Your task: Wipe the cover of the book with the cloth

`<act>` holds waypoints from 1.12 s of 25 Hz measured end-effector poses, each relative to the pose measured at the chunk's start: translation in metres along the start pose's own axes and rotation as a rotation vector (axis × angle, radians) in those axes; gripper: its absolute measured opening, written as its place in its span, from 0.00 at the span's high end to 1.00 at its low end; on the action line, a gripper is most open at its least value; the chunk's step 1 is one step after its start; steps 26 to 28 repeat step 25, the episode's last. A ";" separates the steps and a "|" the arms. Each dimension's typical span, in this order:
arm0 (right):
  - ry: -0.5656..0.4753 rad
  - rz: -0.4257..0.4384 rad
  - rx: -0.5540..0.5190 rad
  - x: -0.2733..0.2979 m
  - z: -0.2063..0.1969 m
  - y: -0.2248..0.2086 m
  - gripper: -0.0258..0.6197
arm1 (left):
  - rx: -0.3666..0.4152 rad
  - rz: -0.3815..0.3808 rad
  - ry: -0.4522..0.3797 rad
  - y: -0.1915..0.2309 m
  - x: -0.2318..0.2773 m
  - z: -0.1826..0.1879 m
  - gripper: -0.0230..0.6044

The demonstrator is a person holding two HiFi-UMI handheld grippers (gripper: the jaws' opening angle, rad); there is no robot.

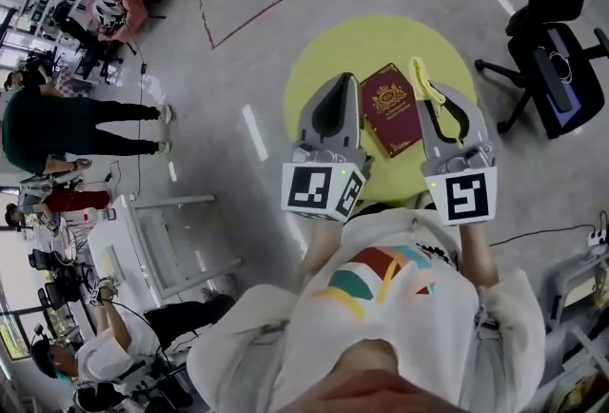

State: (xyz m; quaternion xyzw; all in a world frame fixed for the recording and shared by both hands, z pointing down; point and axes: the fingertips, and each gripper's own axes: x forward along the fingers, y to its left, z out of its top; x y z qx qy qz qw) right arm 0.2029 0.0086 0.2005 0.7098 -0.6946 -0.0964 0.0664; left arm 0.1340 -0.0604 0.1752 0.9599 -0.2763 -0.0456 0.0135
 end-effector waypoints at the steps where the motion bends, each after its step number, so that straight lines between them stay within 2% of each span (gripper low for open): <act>1: 0.003 -0.007 -0.002 0.000 0.003 -0.002 0.91 | -0.012 -0.011 -0.003 -0.004 0.000 0.002 0.94; 5: -0.009 -0.026 0.008 0.000 0.011 0.000 0.91 | -0.012 -0.027 -0.018 -0.005 -0.007 0.010 0.94; 11: -0.034 0.005 -0.035 -0.001 0.016 -0.007 0.91 | 0.019 -0.029 -0.028 -0.019 0.004 0.009 0.94; 16: -0.034 0.025 -0.053 0.010 0.025 -0.003 0.91 | 0.023 -0.022 -0.031 -0.011 0.008 0.015 0.94; 28: -0.062 0.014 -0.061 -0.011 0.035 -0.009 0.91 | 0.051 -0.042 -0.059 -0.036 0.000 0.028 0.94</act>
